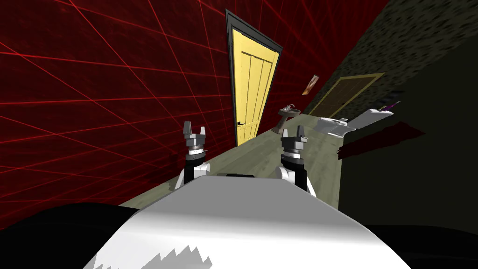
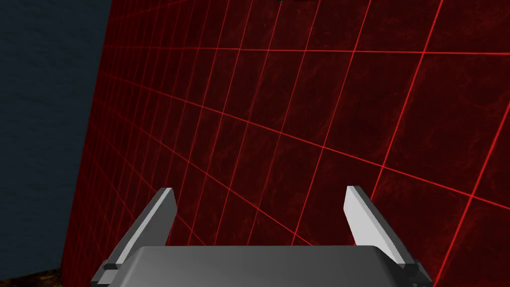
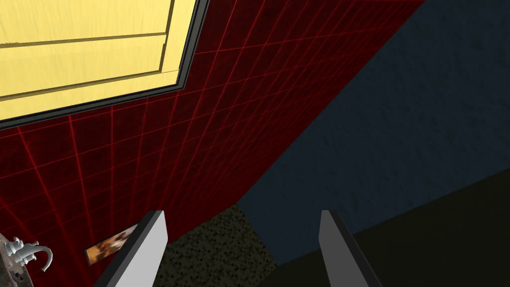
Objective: Pull the door open
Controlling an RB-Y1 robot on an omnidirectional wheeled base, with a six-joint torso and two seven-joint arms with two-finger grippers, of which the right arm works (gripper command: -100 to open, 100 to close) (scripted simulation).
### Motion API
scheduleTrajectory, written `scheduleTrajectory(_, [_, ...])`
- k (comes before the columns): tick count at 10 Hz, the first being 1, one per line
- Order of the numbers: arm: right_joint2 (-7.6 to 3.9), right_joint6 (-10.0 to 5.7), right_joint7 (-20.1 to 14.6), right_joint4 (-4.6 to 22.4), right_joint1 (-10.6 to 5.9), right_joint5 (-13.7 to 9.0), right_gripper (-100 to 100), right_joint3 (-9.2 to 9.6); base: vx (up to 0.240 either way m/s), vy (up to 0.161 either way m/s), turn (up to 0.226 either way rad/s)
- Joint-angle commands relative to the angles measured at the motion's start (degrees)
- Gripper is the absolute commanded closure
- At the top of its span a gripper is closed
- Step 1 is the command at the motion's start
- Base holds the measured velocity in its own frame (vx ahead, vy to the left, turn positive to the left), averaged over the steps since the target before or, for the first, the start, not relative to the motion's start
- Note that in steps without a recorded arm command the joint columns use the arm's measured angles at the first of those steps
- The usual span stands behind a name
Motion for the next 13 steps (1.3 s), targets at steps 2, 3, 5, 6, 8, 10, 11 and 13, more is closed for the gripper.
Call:
scheduleTrajectory(2, [-0.5,-0.7,-0.1,3.2,-1.04,-0.4,-100,-0.2,0.061,-0.025,0.191])
scheduleTrajectory(3, [-0.64,-0.9,-0.1,4.1,-1.34,-0.5,-100,-0.25,0.047,-0.022,0.095])
scheduleTrajectory(5, [-1.16,-1.69,-0.2,7.7,-2.5,-0.9,-100,-0.47,0.059,-0.034,0.182])
scheduleTrajectory(6, [-1.35,-1.98,-0.2,9.1,-2.95,-1.0,-100,-0.56,0.079,-0.031,0.131])
scheduleTrajectory(8, [-1.77,-2.66,-0.3,12.1,-3.95,-1.4,-100,-0.75,0.064,-0.032,0.14])
scheduleTrajectory(10, [-2.22,-3.4,-0.4,15.5,-5.06,-1.7,-100,-0.96,0.072,-0.038,0.181])
scheduleTrajectory(11, [-2.46,-3.8,-0.4,17.3,-5.64,-1.9,-100,-1.07,0.077,-0.04,0.171])
scheduleTrajectory(13, [-2.97,-4.66,-0.5,20.8,-6.93,-2.4,-100,-1.31,0.076,-0.061,0.19])
